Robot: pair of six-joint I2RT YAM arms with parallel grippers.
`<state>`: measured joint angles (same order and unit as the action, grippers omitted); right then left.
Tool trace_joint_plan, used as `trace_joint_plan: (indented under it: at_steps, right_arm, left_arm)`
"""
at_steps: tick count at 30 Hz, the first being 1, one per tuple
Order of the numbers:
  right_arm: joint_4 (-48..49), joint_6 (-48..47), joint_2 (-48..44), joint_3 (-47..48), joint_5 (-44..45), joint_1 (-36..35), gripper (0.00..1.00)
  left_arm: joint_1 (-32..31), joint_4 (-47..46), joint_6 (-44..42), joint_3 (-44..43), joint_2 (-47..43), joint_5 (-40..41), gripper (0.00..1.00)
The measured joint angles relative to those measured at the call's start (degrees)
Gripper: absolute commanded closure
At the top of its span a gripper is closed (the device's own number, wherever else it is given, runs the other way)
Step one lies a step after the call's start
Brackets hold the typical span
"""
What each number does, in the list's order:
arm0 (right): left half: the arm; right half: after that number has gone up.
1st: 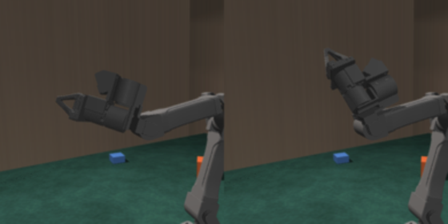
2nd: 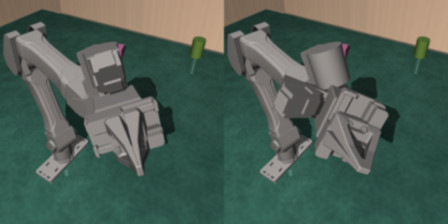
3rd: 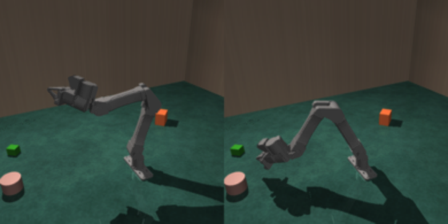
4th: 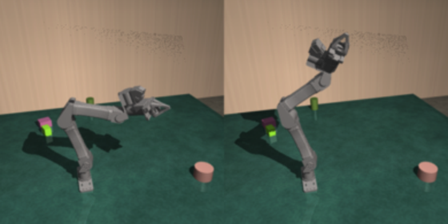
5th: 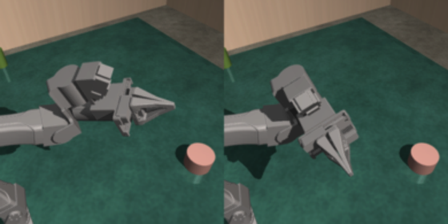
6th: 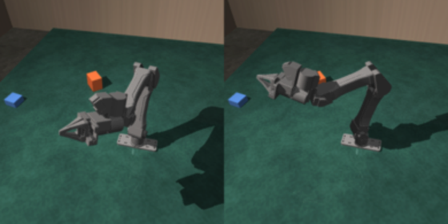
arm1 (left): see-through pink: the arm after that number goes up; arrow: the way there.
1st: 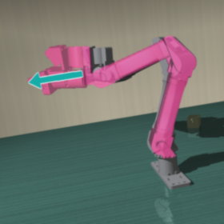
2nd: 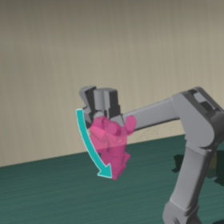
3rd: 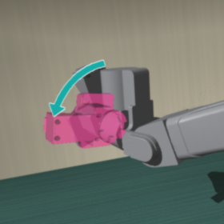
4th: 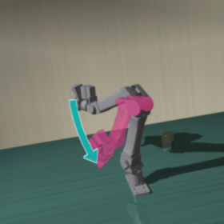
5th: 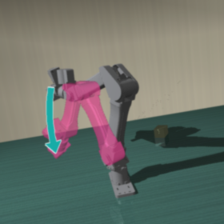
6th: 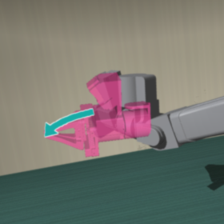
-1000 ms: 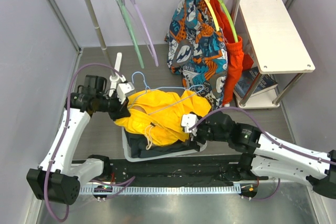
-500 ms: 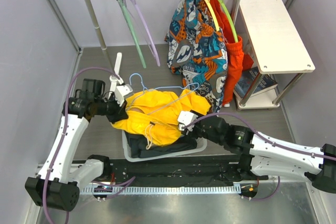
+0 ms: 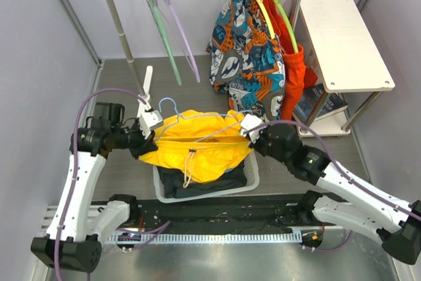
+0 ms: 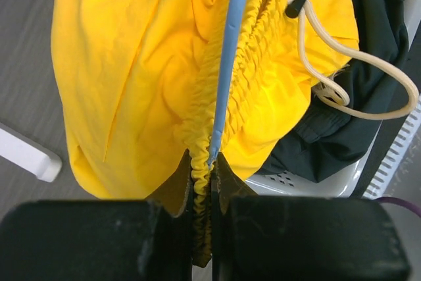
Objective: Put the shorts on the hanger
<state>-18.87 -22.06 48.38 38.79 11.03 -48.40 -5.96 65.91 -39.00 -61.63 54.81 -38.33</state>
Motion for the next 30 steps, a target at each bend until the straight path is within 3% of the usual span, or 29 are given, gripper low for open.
trace_joint_plan:
  at_steps: [5, 15, 23, 30]
  right_arm:
    - [-2.3, 2.5, 1.6, 6.1, -10.8, 11.1, 0.99]
    - [-7.8, 6.3, 6.8, 10.6, -31.6, 28.2, 0.99]
    - [-14.1, 6.3, 8.6, 19.4, -38.6, 30.7, 0.99]
    - [-18.4, 5.5, 9.1, 25.9, -41.7, 30.6, 0.99]
  left_arm:
    - [0.0, 1.3, -6.5, 0.0, -5.4, -2.0, 1.00]
    - [0.0, 4.4, -17.2, 0.0, -5.5, -1.6, 1.00]
    - [0.0, 6.0, -21.3, -3.2, 1.4, 3.0, 1.00]
    - [-2.6, 6.3, -19.0, -9.3, 7.0, 6.4, 1.00]
